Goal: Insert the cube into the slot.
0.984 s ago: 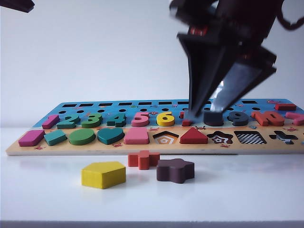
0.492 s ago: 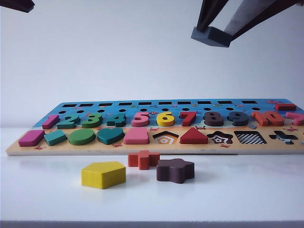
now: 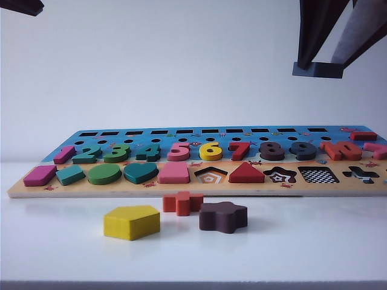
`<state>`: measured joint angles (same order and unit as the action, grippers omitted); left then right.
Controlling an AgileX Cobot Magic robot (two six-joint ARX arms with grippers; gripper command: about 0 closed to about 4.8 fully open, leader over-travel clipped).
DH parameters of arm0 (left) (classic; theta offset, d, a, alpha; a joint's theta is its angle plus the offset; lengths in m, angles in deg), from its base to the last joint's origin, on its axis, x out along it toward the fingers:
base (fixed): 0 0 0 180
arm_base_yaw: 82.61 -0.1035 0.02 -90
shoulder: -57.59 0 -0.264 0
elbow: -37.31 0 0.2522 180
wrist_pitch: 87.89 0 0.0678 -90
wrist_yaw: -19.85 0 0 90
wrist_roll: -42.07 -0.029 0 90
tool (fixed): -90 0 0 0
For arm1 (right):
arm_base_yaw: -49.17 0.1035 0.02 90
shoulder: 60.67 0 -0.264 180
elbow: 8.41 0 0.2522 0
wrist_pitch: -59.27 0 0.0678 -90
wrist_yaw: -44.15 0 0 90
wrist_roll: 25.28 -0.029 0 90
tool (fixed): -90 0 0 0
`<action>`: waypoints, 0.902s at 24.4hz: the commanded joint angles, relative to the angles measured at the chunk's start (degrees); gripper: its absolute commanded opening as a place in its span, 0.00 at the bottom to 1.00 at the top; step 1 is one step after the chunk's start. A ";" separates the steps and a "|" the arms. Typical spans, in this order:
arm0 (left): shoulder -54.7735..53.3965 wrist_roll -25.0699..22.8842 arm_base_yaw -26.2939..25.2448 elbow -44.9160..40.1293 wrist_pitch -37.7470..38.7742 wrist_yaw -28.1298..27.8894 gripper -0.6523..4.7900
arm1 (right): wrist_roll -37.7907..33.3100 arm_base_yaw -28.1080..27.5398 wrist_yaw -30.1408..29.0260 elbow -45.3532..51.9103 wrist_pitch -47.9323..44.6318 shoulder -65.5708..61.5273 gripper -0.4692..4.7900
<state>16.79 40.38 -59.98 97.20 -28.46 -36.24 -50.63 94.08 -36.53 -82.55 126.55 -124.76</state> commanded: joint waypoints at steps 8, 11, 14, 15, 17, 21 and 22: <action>-0.04 -0.28 0.00 0.28 -0.83 0.11 0.14 | -12.37 -0.26 1.20 -0.09 -1.22 -2.64 0.15; -0.04 -0.28 0.00 0.28 -0.83 0.11 0.14 | -14.16 -0.26 1.68 -0.07 -2.08 -3.67 0.15; -0.02 -0.28 -0.02 0.28 -0.81 0.09 0.14 | -15.37 -0.26 3.54 -0.04 -2.60 -5.79 0.15; -0.02 -0.31 -0.02 0.28 -0.81 0.11 0.14 | -15.54 -0.26 4.85 -0.02 -2.75 -6.99 0.15; -0.02 -0.31 0.00 0.28 -0.81 0.11 0.14 | -15.56 -0.26 5.40 -0.02 -2.86 -8.17 0.15; -0.02 -0.31 0.00 0.28 -0.81 0.11 0.14 | -15.54 -0.26 5.66 0.11 -2.97 -10.51 0.15; -0.02 -0.31 0.00 0.28 -0.81 0.09 0.14 | -15.54 -0.26 5.77 0.22 -3.15 -11.10 0.15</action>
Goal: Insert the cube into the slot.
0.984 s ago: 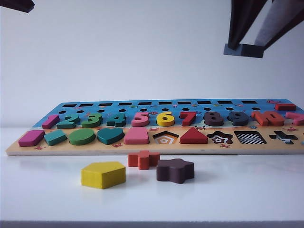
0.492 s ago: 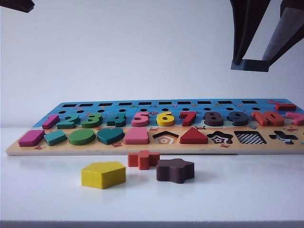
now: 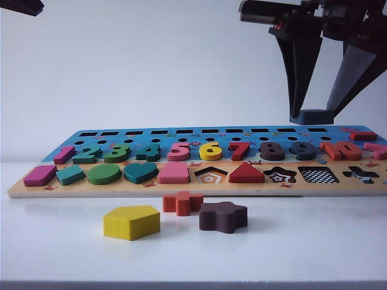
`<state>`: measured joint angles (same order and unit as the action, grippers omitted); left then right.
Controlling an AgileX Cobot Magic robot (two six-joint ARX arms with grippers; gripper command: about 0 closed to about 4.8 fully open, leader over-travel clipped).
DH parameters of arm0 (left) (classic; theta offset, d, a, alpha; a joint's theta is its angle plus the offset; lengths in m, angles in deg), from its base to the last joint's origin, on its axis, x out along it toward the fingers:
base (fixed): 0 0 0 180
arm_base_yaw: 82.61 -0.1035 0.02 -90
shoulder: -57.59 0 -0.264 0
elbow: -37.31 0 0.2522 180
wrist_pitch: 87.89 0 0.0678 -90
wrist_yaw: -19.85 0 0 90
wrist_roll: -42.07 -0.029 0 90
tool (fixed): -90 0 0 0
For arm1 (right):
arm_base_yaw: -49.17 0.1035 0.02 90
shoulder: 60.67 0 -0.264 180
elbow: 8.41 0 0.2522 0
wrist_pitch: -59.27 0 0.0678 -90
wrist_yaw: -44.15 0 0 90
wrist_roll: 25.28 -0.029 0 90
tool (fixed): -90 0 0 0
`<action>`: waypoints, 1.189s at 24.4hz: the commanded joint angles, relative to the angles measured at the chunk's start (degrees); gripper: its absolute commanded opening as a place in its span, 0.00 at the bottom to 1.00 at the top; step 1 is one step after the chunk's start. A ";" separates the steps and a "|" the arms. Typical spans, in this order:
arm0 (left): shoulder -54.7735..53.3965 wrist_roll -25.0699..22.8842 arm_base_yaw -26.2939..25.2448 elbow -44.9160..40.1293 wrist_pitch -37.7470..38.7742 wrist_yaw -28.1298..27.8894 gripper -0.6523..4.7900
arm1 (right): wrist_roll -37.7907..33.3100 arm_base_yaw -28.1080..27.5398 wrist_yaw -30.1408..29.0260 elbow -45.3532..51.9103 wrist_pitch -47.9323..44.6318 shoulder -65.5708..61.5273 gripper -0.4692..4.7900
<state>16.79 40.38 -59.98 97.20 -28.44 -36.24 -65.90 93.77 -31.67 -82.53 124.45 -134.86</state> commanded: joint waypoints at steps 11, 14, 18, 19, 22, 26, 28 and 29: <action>-0.02 -0.31 -0.02 0.28 -0.83 0.11 0.14 | 0.22 -2.91 0.46 4.37 -3.52 -2.14 0.15; -0.02 -0.31 -0.02 0.28 -0.85 0.11 0.14 | 0.63 -3.15 -0.37 5.07 -6.03 -2.14 0.15; -0.02 -0.31 -0.02 0.28 -0.83 0.11 0.14 | 1.90 -3.15 -2.40 5.09 -9.75 -2.16 0.14; -0.02 -0.31 -0.02 0.28 -0.85 0.09 0.14 | 1.90 -3.17 -2.32 5.09 -9.99 -2.16 0.13; -0.02 -0.28 -0.02 0.28 -0.83 0.11 0.14 | 2.03 -3.17 -2.19 5.09 -9.92 -2.16 0.12; -0.02 -0.31 -0.02 0.28 -0.85 0.11 0.14 | 2.54 -4.00 -2.19 5.14 -9.77 -2.19 0.12; -0.02 -0.31 0.00 0.28 -0.83 0.11 0.14 | 3.04 -4.70 -2.23 5.18 -9.73 -2.19 0.12; -0.02 -0.31 -0.02 0.28 -0.85 0.11 0.14 | 3.23 -4.92 -2.27 5.18 -9.70 -2.19 0.12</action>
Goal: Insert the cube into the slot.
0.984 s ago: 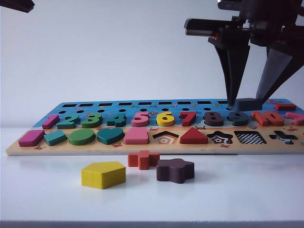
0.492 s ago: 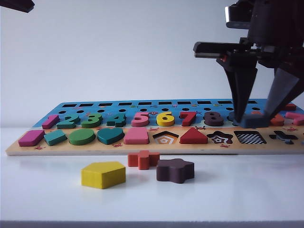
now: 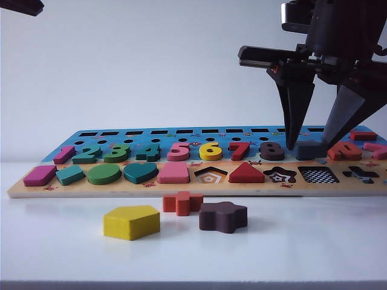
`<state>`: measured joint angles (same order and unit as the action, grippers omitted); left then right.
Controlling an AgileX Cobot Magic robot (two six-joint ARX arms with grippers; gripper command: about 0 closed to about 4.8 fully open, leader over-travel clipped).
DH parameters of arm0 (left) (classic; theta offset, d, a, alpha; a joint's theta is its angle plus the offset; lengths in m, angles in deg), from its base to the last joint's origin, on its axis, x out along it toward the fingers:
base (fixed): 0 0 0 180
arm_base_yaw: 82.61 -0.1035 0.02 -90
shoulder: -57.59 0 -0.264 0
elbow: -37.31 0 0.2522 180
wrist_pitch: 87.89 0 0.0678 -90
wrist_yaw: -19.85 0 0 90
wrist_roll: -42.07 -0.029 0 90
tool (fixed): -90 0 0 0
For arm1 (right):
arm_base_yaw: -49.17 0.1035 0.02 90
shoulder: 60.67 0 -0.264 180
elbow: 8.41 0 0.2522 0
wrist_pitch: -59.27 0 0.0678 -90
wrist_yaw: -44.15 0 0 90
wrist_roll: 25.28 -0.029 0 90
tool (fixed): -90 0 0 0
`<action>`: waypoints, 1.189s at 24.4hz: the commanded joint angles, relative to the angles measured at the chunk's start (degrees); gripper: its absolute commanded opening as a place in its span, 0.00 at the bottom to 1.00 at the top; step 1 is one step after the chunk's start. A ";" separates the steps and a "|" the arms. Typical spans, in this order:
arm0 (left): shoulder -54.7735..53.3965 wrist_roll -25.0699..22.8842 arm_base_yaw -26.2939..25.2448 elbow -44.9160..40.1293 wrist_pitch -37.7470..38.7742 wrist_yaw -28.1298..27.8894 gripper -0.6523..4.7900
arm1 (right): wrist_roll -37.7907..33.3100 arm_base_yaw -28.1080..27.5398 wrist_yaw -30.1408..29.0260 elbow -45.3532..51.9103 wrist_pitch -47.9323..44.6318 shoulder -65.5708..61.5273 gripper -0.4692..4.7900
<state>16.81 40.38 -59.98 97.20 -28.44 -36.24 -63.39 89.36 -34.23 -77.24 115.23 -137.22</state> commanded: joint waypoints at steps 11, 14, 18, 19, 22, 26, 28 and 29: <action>-0.04 -0.31 -0.02 0.28 -0.85 0.11 0.14 | 1.09 -1.25 -0.28 0.48 -0.22 0.17 0.12; -0.04 -0.31 -0.02 0.28 -0.85 0.11 0.14 | 1.07 -1.25 -0.28 1.40 -0.42 0.20 0.12; -0.04 -0.31 -0.02 0.28 -0.85 0.11 0.14 | 0.83 -1.22 -0.50 2.89 -2.29 0.20 0.12; -0.04 -0.31 -0.02 0.28 -0.83 0.11 0.14 | 0.83 -1.22 -0.55 2.99 -2.62 0.20 0.12; -0.04 -0.31 -0.02 0.28 -0.83 0.09 0.14 | 0.83 -1.22 -0.96 3.02 -3.23 0.20 0.12; -0.04 -0.31 0.00 0.28 -0.83 0.09 0.14 | 0.83 -1.22 -0.94 3.10 -3.50 0.17 0.12; -0.04 -0.31 0.00 0.28 -0.83 0.11 0.14 | 0.83 -1.22 -0.92 3.23 -3.58 0.20 0.12; -0.04 -0.33 0.00 0.28 -0.83 0.11 0.14 | 0.83 -1.22 -0.94 3.37 -3.56 0.17 0.12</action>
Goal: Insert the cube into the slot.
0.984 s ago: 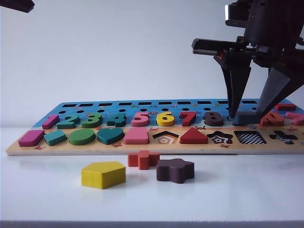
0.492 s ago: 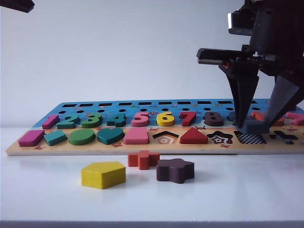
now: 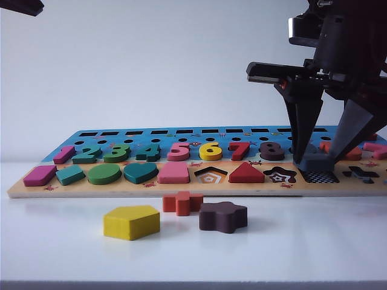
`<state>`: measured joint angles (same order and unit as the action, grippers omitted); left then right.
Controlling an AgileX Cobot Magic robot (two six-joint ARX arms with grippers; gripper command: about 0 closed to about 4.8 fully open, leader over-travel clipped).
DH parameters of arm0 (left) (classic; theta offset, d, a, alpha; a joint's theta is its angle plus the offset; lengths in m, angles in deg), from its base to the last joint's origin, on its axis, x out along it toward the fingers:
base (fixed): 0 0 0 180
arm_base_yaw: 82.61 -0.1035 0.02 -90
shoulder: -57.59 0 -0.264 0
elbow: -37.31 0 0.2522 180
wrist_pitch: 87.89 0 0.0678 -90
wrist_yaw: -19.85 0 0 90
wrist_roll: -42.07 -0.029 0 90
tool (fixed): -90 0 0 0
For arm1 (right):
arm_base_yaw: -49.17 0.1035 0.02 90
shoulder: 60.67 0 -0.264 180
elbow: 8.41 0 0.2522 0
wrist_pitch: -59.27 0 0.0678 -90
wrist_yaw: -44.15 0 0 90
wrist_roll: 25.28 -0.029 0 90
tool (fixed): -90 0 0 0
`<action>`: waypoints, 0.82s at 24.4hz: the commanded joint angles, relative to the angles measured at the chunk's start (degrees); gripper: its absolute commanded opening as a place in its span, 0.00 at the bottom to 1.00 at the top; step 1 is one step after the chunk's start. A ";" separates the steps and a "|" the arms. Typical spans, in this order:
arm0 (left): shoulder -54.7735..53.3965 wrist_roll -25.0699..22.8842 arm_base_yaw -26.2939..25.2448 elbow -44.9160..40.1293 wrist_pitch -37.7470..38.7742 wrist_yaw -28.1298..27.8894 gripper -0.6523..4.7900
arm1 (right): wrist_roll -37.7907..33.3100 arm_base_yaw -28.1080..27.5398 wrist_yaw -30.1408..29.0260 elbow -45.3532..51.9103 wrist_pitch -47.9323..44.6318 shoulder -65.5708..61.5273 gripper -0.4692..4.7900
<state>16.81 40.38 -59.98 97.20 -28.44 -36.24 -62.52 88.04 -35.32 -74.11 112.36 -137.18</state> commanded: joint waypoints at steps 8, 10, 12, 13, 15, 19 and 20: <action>-0.04 -0.31 0.00 0.28 -0.83 0.11 0.14 | -0.24 0.09 0.68 1.18 -0.90 0.15 0.10; -0.04 -0.31 -0.02 0.28 -0.83 0.11 0.14 | -0.28 0.09 0.66 1.42 -1.16 0.15 0.10; -0.04 -0.31 -0.02 0.28 -0.83 0.11 0.14 | -0.28 0.09 0.66 1.42 -0.90 0.13 0.10; -0.04 -0.31 -0.02 0.28 -0.83 0.11 0.14 | -0.28 0.09 0.66 1.42 -0.90 0.15 0.10; -0.04 -0.31 -0.02 0.28 -0.83 0.11 0.14 | -0.26 0.13 0.68 1.42 -0.94 0.17 0.10; -0.04 -0.31 0.00 0.28 -0.83 0.09 0.14 | -0.20 0.13 1.01 1.40 -1.11 0.17 0.09; -0.04 -0.31 -0.02 0.28 -0.83 0.09 0.14 | -0.17 0.13 1.20 1.38 -1.11 0.17 0.09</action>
<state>16.81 40.38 -60.00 97.20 -28.44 -36.24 -62.56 88.09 -35.06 -72.89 111.34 -137.00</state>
